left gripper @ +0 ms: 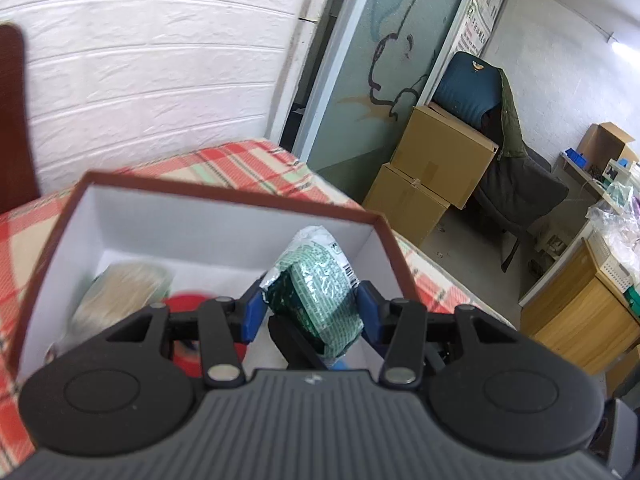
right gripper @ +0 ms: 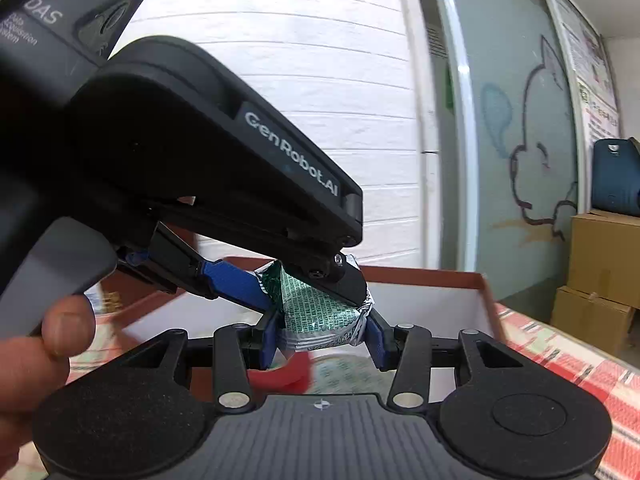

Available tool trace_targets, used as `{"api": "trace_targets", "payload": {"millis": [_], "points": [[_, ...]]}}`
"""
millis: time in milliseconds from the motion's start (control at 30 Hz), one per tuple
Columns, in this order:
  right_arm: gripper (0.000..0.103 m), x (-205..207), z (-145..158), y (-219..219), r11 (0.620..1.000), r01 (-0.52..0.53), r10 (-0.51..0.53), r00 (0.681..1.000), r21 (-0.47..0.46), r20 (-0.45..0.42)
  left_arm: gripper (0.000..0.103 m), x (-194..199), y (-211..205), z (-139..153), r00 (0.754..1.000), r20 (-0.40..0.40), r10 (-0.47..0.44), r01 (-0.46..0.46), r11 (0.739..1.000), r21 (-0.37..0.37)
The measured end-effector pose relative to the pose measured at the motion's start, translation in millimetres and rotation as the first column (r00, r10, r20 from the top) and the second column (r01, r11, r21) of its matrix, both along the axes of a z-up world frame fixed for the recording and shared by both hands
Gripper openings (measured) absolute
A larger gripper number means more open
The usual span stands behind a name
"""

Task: Organize objects
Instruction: 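Release the packet into the brown box and withdraw the grippers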

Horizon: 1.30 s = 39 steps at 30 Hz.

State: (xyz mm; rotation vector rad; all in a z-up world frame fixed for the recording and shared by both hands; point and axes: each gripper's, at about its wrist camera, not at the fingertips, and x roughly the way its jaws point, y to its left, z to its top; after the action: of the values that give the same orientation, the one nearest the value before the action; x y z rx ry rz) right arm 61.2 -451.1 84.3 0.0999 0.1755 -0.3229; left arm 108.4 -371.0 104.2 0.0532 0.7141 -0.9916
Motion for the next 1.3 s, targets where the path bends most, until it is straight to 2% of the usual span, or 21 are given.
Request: {"api": "trace_targets", "payload": {"millis": [33,67,133,167,267,367,600,733,1000,1300], "points": [[0.044,7,0,-7,1.0,0.014,-0.014,1.0,0.001,-0.004,0.062,3,-10,-2,1.0,0.008,0.006,-0.006,1.0,0.015],[0.047,14,0,-14,1.0,0.031,-0.031,0.999,-0.001,-0.011,0.065,6,-17,-4,1.0,0.021,0.015,-0.016,0.999,0.04],[0.054,30,-6,-27,0.996,0.083,-0.084,0.995,-0.019,-0.054,0.065,11,-27,-11,0.998,0.039,0.039,-0.042,0.996,0.081],[0.055,25,-9,-37,0.993,0.114,-0.115,0.99,-0.015,-0.077,0.065,13,-27,-13,0.998,0.035,0.048,-0.051,0.995,0.086],[0.057,15,-14,-46,0.991,0.128,-0.127,0.991,0.03,-0.049,0.066,14,-16,-18,0.998,0.019,0.063,-0.065,0.994,0.086],[0.06,9,-17,-39,0.991,0.132,-0.131,0.991,0.012,-0.033,0.067,9,-7,-17,0.996,0.036,0.08,-0.083,0.992,0.093],[0.062,-11,-19,-11,0.995,0.104,-0.104,0.995,-0.004,-0.001,0.069,-16,20,-7,0.983,0.146,0.116,-0.134,0.984,0.119],[0.062,-24,-17,-1,0.996,0.092,-0.092,0.996,-0.016,0.004,0.069,-24,39,0,0.972,0.169,0.164,-0.186,0.975,0.12],[0.064,-37,-16,15,0.997,0.051,-0.051,0.999,-0.05,-0.004,0.069,-29,89,-1,0.935,0.211,0.286,-0.319,0.936,0.148],[0.065,-47,-12,62,0.996,-0.038,0.035,0.999,-0.081,-0.035,0.069,-30,153,-16,0.891,0.218,0.398,-0.437,0.882,0.177]]}}
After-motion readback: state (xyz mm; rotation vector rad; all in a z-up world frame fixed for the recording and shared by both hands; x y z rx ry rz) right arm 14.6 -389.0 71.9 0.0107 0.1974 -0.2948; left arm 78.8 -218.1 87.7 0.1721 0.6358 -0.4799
